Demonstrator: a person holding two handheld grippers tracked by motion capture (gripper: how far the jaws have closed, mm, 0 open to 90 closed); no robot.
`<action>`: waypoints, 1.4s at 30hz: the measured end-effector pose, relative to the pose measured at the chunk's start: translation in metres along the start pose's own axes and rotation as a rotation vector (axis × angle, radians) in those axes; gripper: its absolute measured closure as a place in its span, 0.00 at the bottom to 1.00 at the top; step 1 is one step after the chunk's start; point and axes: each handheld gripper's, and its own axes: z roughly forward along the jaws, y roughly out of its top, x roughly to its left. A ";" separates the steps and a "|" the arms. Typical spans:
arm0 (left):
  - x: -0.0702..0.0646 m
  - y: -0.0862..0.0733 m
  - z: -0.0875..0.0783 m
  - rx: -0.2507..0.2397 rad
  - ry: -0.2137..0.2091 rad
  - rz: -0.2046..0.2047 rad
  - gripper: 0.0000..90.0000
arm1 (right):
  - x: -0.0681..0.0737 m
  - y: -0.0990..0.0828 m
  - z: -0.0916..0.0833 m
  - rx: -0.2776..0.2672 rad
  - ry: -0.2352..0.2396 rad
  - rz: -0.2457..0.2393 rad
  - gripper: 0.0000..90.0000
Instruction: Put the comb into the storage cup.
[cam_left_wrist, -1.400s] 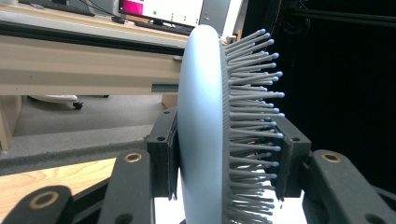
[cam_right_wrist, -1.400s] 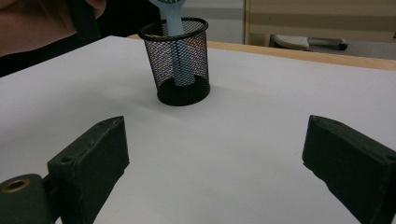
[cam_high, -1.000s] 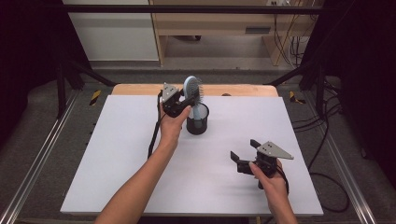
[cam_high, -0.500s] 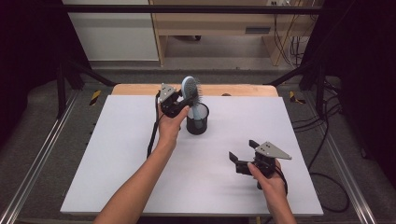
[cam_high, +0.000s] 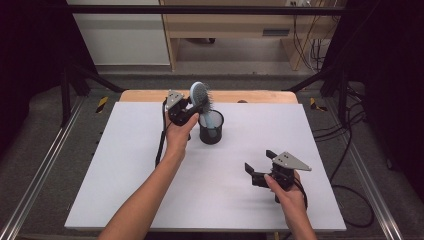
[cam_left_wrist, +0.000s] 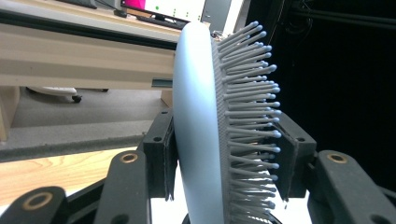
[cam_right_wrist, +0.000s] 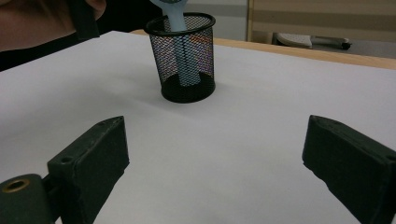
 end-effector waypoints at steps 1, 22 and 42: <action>0.000 0.000 0.000 0.001 0.000 0.003 0.55 | 0.000 0.000 0.000 -0.002 0.000 0.000 0.08; 0.010 0.001 -0.006 0.023 0.010 -0.026 0.52 | 0.003 -0.001 0.003 0.009 0.005 -0.018 0.08; 0.017 0.000 -0.008 0.035 0.016 -0.026 0.50 | 0.005 -0.002 0.004 0.022 0.004 -0.026 0.08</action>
